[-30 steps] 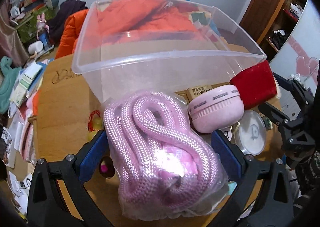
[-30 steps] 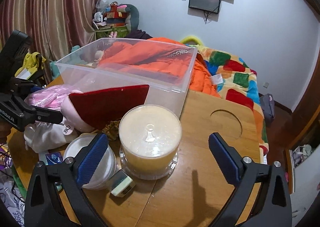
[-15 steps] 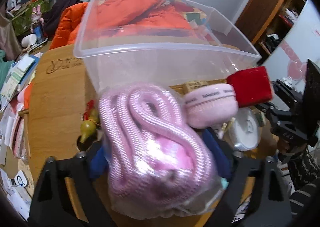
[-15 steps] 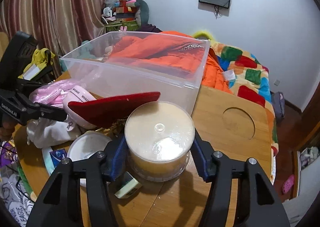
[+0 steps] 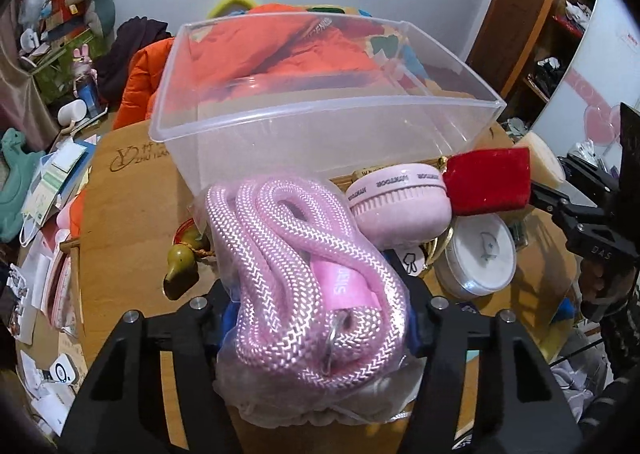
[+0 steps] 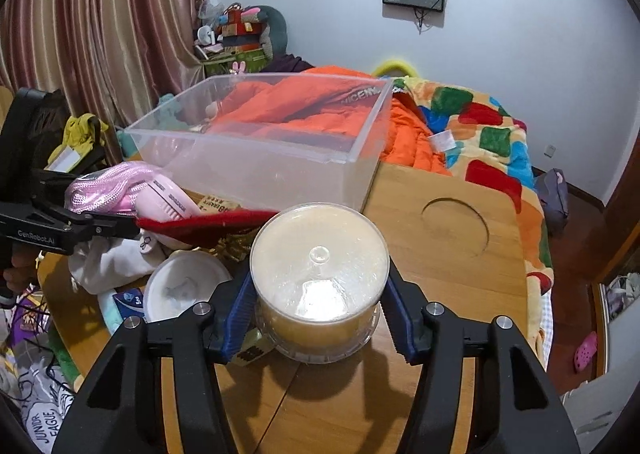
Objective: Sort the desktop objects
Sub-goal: 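Carry the pink rope and cream cylinder over the clear plastic box with both tools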
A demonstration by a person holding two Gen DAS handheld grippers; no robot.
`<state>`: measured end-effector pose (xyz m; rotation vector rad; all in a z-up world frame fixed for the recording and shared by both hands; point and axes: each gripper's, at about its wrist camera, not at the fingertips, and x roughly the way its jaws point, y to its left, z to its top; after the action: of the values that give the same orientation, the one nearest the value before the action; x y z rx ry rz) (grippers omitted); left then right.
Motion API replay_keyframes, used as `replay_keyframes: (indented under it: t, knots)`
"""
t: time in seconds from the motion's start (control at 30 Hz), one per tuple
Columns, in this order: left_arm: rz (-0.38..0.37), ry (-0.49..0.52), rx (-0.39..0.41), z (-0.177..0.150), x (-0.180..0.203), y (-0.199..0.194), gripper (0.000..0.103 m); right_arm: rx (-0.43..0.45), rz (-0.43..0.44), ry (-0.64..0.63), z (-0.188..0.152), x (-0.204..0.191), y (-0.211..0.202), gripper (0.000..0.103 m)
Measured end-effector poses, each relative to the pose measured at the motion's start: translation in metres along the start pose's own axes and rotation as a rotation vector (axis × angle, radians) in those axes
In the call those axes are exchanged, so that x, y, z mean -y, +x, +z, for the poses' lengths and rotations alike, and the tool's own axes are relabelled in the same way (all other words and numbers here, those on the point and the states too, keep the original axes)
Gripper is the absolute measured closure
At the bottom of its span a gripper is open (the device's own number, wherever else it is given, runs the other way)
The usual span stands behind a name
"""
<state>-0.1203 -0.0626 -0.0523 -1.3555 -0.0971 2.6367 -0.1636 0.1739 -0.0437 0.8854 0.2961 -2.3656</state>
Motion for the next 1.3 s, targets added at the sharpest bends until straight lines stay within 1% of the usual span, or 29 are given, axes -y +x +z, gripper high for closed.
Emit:
replay_keyframes:
  t: [0.13, 0.47, 0.67, 0.8, 1.0, 1.3]
  knots:
    - [-0.004, -0.022, 0.024, 0.000, -0.001, -0.009, 0.043, 0.022, -0.008, -0.007, 0.004, -0.001, -0.012, 0.049]
    - [-0.011, -0.008, 0.130, 0.001, 0.008, -0.046, 0.043, 0.076, -0.011, 0.008, 0.013, 0.002, -0.038, 0.049]
    - [-0.012, -0.008, 0.207, 0.006, 0.011, -0.066, 0.043, 0.108, -0.005, 0.020, 0.023, 0.007, -0.051, 0.049]
    - [-0.019, -0.017, 0.246, 0.015, 0.009, -0.077, 0.043, 0.133, -0.019, -0.001, 0.031, 0.003, -0.057, 0.049]
    - [-0.015, -0.031, 0.295, 0.030, 0.003, -0.087, 0.043, 0.156, -0.011, -0.026, 0.049, 0.001, -0.056, 0.049]
    - [-0.029, -0.028, 0.340, 0.053, -0.008, -0.089, 0.043, 0.171, 0.012, -0.031, 0.076, 0.002, -0.043, 0.049]
